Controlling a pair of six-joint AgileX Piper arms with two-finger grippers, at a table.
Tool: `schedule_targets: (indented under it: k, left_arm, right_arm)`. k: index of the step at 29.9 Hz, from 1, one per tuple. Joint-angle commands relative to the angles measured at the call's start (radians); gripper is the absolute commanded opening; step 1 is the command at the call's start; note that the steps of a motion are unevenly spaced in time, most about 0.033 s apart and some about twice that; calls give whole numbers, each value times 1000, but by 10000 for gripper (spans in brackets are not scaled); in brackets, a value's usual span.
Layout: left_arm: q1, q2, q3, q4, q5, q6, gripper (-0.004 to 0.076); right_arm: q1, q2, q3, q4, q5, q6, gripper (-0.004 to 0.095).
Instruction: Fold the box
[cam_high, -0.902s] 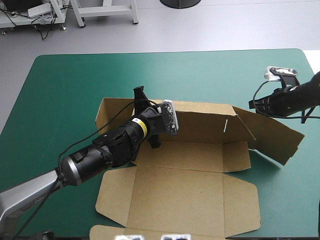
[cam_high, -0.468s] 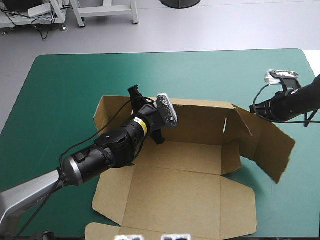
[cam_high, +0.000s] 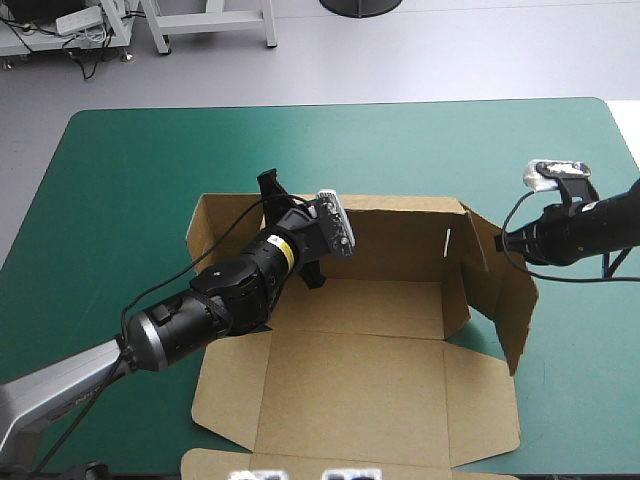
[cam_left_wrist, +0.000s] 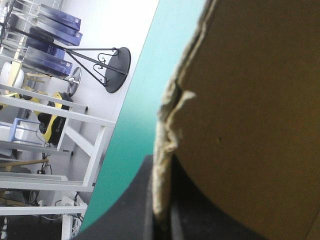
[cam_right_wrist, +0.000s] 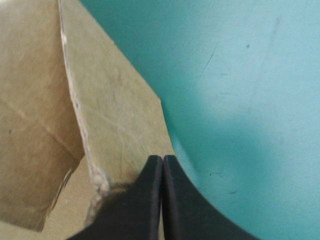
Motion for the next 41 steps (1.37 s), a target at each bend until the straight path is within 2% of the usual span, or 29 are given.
schedule_targets:
  k: [1,6,9,12,15,17,23,25,28,37,41]
  left_arm:
    - [-5,-36,-21,-28,-26,107,-10]
    - [-5,-36,27,-146,-24,372,-10]
    - [-5,-36,43,-160,-24,401,-10]
    - [-5,-36,48,-158,-24,401,-10]
    - [-5,-36,48,-156,-24,401,-10]
    - [-5,-36,48,-156,-24,401,-10]
    - [-5,-36,48,-156,-24,401,-10]
    - [-5,-36,48,-156,-24,401,-10]
    - [-5,-36,48,-156,-24,401,-10]
    - [-5,-36,48,-154,-24,412,-10]
    - [-5,-36,48,-150,-29,416,-10]
  right_arm:
    - [1,-79,65,87,-22,-85,-20]
    - [1,-153,184,257,-151,-215,-20]
    - [1,-177,254,312,-202,-301,-20]
    - [1,-183,307,317,-227,-367,-18]
    - [4,-183,338,300,-229,-407,-12]
    - [5,-183,342,260,-223,-412,26]
    - [5,-183,342,255,-197,-429,327]
    - [5,-183,342,255,-170,-463,376]
    - [5,-183,342,263,-122,-495,380]
    - [5,-181,342,409,-121,-605,377]
    - [5,-181,342,423,-126,-612,377]
